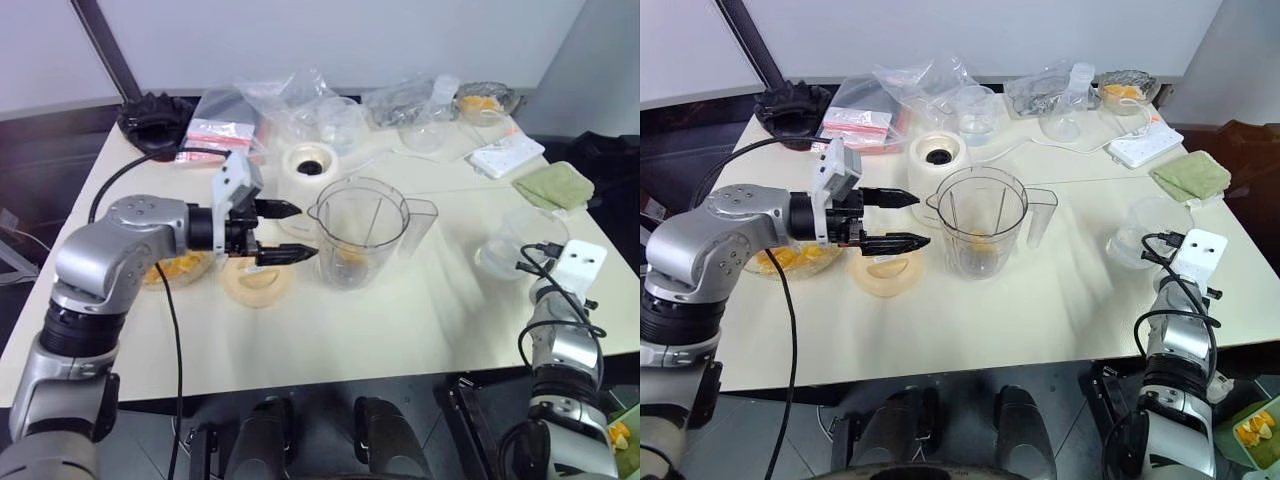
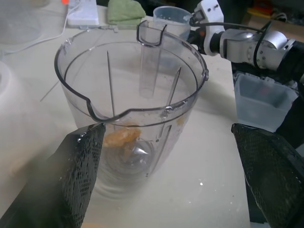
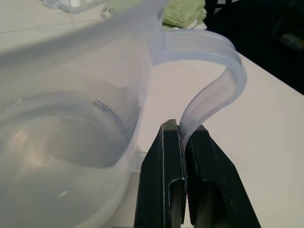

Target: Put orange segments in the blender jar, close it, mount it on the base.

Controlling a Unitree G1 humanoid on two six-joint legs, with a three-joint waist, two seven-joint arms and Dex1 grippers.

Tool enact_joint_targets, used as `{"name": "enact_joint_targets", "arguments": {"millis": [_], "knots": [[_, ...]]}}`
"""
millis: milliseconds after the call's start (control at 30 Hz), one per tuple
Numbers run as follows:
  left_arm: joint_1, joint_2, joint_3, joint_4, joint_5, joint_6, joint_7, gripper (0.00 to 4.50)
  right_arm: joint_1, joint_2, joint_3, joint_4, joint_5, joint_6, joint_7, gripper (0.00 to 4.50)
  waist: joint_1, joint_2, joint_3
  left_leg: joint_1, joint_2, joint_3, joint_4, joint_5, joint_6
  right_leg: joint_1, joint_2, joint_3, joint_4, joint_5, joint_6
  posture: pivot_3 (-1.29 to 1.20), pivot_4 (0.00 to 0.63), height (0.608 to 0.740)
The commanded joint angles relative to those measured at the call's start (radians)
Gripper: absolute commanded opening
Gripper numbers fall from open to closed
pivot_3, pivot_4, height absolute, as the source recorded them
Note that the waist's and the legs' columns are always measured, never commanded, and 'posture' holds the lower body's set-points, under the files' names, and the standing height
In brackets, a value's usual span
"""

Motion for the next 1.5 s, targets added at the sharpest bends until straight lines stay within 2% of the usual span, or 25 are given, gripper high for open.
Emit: {"name": "enact_joint_targets", "arguments": {"millis": [33,100,200,400,600,867,1033,1100,1233,1300,1500], "knots": [[-0.001,0.005,0.027,-0.032,-0.019,0.001,0.009,4.43,-0.029,-0.008,0.006,-0.006,0.005,-0.040,-0.019,0.02,0.000,0.000,0.000,0.000,0.000,0.000,0.000,0.000,0.000,0.000,0.000,0.000,0.000,0.000,0.000,0.00,0.150,0.740],[0.000,0.004,0.024,-0.031,-0.018,0.001,0.010,4.43,-0.026,-0.004,0.011,0.020,0.009,-0.047,-0.026,0.02,0.000,0.000,0.000,0.000,0.000,0.000,0.000,0.000,0.000,0.000,0.000,0.000,0.000,0.000,0.000,0.00,0.150,0.740],[-0.006,0.003,0.020,-0.026,-0.016,0.000,0.012,4.43,-0.018,-0.011,0.021,0.052,0.007,-0.063,-0.028,0.86,0.000,0.000,0.000,0.000,0.000,0.000,0.000,0.000,0.000,0.000,0.000,0.000,0.000,0.000,0.000,0.00,0.150,0.740],[-0.011,0.000,0.018,-0.019,-0.013,-0.001,0.014,4.43,0.011,-0.019,0.024,0.072,0.013,-0.076,-0.014,3.95,-0.005,-0.001,0.000,0.003,0.000,0.001,0.000,0.000,0.000,0.002,0.000,0.002,0.000,0.000,0.000,0.00,0.150,0.740],[-0.004,-0.002,0.021,-0.027,-0.017,0.006,0.020,4.43,0.064,-0.009,0.027,-0.012,0.021,-0.046,-0.009,3.95,0.000,-0.002,-0.001,0.008,0.001,0.003,-0.002,0.000,0.000,0.005,0.001,0.004,0.000,0.000,0.000,0.00,0.150,0.740],[0.002,-0.008,0.016,-0.013,-0.009,-0.001,0.017,4.43,0.207,0.023,0.046,-0.285,0.028,0.011,0.012,3.95,0.002,-0.003,-0.001,0.008,0.001,0.006,-0.002,0.000,0.000,0.005,0.001,0.008,-0.001,0.000,0.000,0.00,0.150,0.740],[0.002,0.016,0.003,0.039,0.030,-0.037,-0.010,4.43,0.339,0.048,0.058,-0.568,0.047,0.086,0.038,3.95,0.003,-0.003,-0.001,0.008,0.001,0.007,-0.002,0.000,0.000,0.004,0.001,0.009,-0.001,0.000,0.000,0.00,0.150,0.740],[0.000,0.042,0.000,0.080,0.057,-0.064,-0.030,4.43,0.410,0.053,0.071,-0.724,0.080,0.095,0.090,3.95,0.003,-0.003,-0.001,0.008,0.001,0.007,-0.002,0.000,0.000,0.003,0.001,0.009,-0.001,-0.001,0.000,0.00,0.150,0.740],[-0.010,0.129,-0.044,0.202,0.171,-0.176,-0.104,4.43,0.597,0.018,0.050,-1.053,0.101,0.189,0.168,3.95,0.008,-0.002,-0.001,0.008,0.003,0.006,-0.004,-0.001,0.000,0.002,0.002,0.009,-0.002,0.000,-0.001,0.00,0.150,0.740],[-0.058,0.157,-0.117,0.337,0.256,-0.287,-0.196,4.43,0.723,-0.009,-0.050,-1.215,0.187,0.256,0.245,3.95,0.016,-0.003,-0.001,0.007,0.002,0.007,-0.005,-0.001,-0.001,0.001,0.001,0.010,-0.002,-0.001,-0.001,0.00,0.150,0.740],[-0.229,0.065,-0.269,0.723,0.450,-0.566,-0.356,4.43,0.899,-0.069,-0.206,-1.359,0.392,0.358,0.425,3.95,0.038,-0.006,-0.002,0.007,0.005,0.010,-0.005,-0.002,-0.002,0.003,-0.001,0.010,-0.008,-0.001,-0.001,0.00,0.150,0.740]]}}
